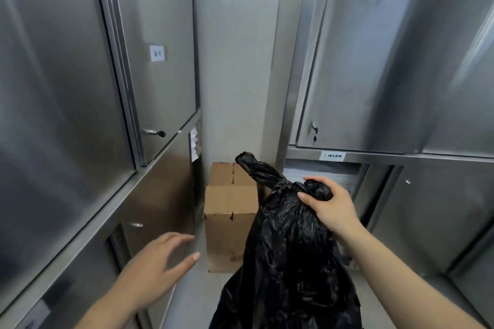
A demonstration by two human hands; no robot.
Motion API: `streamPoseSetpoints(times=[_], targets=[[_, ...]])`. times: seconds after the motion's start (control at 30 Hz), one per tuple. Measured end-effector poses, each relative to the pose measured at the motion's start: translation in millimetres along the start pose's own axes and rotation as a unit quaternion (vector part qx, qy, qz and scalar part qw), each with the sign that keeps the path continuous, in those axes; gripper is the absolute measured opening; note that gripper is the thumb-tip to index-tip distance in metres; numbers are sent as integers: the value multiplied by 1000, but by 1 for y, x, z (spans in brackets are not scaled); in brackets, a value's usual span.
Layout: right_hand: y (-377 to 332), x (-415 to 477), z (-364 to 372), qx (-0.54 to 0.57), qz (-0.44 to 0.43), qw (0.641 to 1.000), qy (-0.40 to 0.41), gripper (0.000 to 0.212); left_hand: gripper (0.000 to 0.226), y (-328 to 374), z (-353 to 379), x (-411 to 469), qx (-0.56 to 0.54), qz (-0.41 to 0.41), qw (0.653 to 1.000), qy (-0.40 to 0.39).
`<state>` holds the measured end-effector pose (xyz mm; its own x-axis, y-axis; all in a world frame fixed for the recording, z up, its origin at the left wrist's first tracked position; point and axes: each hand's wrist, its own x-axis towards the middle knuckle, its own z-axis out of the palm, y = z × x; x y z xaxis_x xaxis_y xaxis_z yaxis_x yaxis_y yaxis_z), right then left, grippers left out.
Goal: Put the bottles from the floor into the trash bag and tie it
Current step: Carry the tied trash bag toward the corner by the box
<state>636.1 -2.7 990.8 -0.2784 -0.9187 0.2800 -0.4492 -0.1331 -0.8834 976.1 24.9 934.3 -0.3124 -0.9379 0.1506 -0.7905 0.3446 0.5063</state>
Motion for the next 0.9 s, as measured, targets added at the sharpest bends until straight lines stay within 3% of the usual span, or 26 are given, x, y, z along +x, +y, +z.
streamPoseSetpoints(times=[0.17, 0.43, 0.67, 0.77, 0.9], targets=[[-26, 60, 16, 24, -49, 998, 15, 31, 66, -17, -20, 60, -2, 6, 1000, -3], [-59, 181, 54, 114, -77, 990, 8, 28, 67, -34, -50, 179, 7, 29, 997, 65], [-87, 278, 75, 157, -131, 979, 14, 26, 61, -55, -58, 251, 0, 0, 994, 107], [-101, 310, 88, 159, -154, 975, 10, 26, 49, -65, -54, 271, -28, -18, 993, 115], [-109, 339, 107, 180, -156, 971, 9, 27, 57, -69, -48, 294, -79, -15, 990, 120]])
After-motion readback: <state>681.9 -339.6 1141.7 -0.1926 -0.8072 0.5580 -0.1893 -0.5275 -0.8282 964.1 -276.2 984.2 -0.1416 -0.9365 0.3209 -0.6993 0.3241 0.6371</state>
